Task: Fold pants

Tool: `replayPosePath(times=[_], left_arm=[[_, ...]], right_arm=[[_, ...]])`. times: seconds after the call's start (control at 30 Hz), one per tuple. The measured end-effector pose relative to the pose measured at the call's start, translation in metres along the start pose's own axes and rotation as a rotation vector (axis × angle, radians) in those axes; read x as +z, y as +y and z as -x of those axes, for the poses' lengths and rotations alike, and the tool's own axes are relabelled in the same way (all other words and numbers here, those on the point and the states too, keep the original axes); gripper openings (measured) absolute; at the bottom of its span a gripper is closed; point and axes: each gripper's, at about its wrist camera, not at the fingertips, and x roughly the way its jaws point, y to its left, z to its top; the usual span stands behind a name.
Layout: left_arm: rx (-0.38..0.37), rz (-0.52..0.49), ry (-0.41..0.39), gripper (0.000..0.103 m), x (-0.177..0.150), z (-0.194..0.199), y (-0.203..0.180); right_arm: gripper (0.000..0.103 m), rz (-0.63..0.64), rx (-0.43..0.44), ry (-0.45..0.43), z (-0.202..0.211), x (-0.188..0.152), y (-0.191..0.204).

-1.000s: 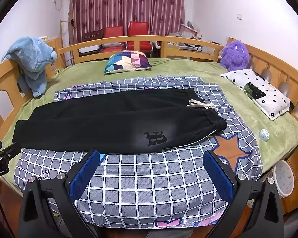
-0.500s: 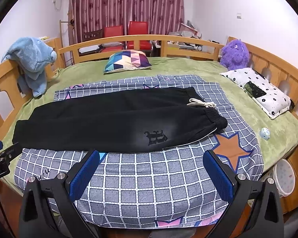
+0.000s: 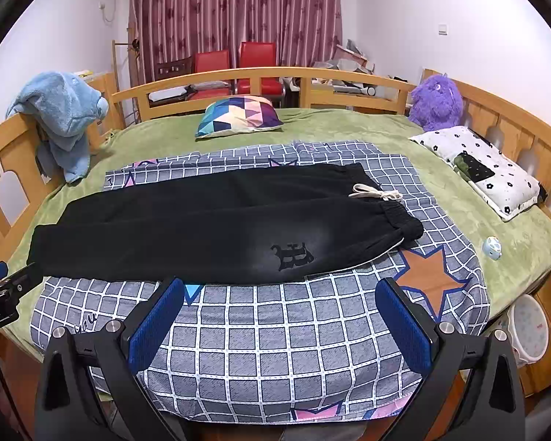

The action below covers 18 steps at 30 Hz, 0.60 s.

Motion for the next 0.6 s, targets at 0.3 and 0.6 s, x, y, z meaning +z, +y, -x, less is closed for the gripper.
replayPosePath(times=[0.3,0.6], left_arm=[[0.005,0.004,-0.003,0.103,0.0009,0.0015,0.0031],[0.016,0.007,-0.007,0.103,0.0003,0.0023,0.0047]], right_arm=[[0.102,0.003,0.0,0.004,0.0003,0.001,0.0006],[0.102,-0.002,0.003,0.003,0.0009,0.0004,0.0006]])
